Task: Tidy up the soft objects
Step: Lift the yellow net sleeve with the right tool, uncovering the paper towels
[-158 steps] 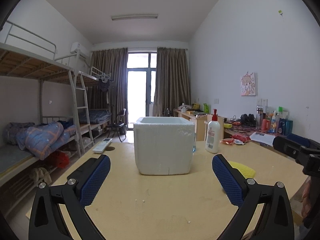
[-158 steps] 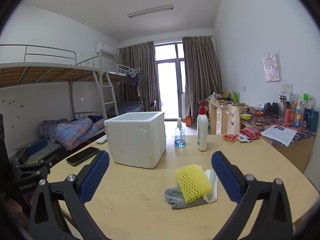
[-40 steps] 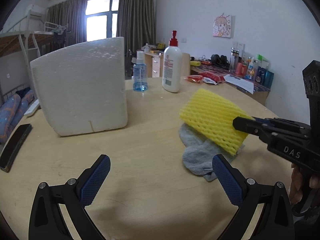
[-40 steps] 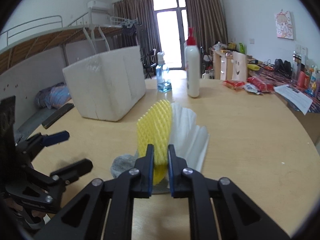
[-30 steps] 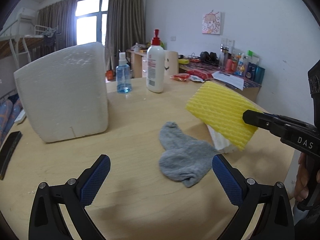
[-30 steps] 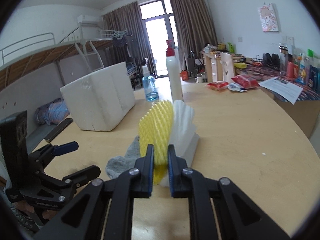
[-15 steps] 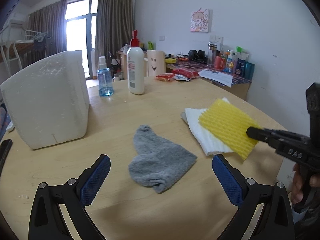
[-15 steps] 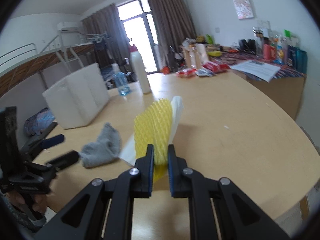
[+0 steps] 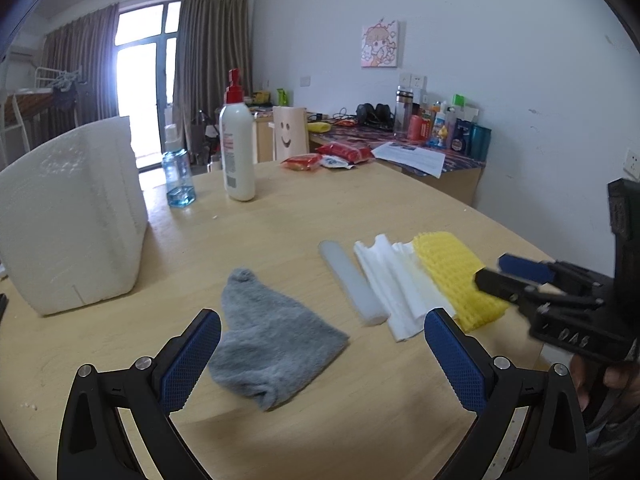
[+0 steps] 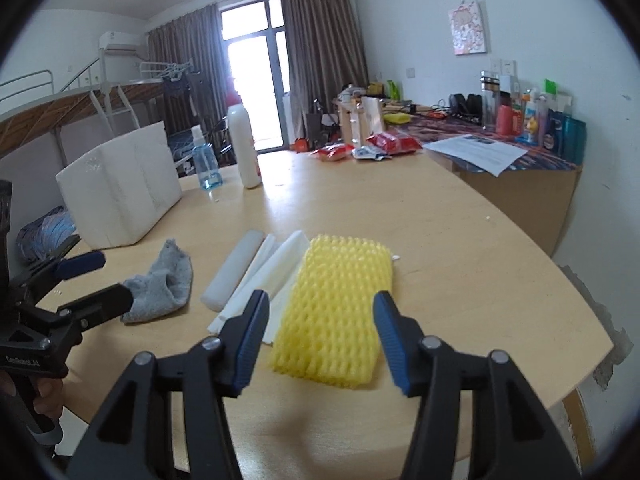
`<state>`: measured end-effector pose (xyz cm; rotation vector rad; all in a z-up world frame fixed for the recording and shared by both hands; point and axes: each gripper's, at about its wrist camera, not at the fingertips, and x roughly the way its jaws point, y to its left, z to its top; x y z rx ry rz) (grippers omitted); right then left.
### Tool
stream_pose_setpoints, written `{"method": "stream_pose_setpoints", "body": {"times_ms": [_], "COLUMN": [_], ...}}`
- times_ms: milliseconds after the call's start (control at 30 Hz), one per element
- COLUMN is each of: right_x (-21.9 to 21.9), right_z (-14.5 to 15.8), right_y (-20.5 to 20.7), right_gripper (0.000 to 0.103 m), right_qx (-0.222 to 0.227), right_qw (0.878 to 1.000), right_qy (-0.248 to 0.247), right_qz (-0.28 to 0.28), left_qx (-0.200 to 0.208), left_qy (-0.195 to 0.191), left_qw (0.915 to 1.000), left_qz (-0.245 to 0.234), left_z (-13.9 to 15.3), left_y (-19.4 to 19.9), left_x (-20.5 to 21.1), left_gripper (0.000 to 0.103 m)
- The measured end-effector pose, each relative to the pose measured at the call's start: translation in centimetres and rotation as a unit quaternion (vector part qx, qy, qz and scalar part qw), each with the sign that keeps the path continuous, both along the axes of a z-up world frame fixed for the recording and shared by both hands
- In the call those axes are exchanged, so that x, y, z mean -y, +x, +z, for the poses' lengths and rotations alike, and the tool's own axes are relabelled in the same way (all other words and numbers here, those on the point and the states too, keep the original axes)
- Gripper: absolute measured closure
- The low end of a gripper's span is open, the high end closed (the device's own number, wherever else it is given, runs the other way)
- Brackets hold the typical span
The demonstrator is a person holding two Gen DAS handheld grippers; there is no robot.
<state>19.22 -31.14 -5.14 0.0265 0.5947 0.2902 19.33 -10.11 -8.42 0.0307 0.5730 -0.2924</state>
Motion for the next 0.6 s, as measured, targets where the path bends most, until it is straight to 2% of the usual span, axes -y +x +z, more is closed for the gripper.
{"method": "stream_pose_setpoints", "body": {"times_ms": [367,400,433,533,600], "right_x": [-0.3,-0.3,-0.4,0.1,0.6], "right_z": [-2.0,-2.0,-2.1,-2.1,-1.9], "right_y": [1.7,1.7,1.6,1.5,1.5], "right_gripper": [0.045,0.051,0.062,0.082,0.086], "right_qx": [-0.041,-0.041,-0.042,-0.041,-0.042], "right_qw": [0.998,0.998,0.998,0.999,0.999], "right_qy": [-0.045,-0.048,-0.049,-0.034,-0.025], "right_qz": [-0.001,0.0,0.002,0.002,-0.004], "left_qx": [0.008,0.008,0.008,0.01,0.009], "left_qy": [-0.005,-0.005,-0.008,-0.008,-0.006], "left_qw": [0.9999,0.9999,0.9999,0.9999,0.9998], "left_qz": [-0.008,-0.008,-0.008,-0.01,-0.014], "left_z": [0.3,0.3,0.3,0.4,0.4], "left_y": [0.3,0.5,0.5,0.7,0.9], "left_x": [1.0,1.1,1.2,1.5,2.1], "left_gripper": [0.001,0.001,0.001,0.001,0.001]}}
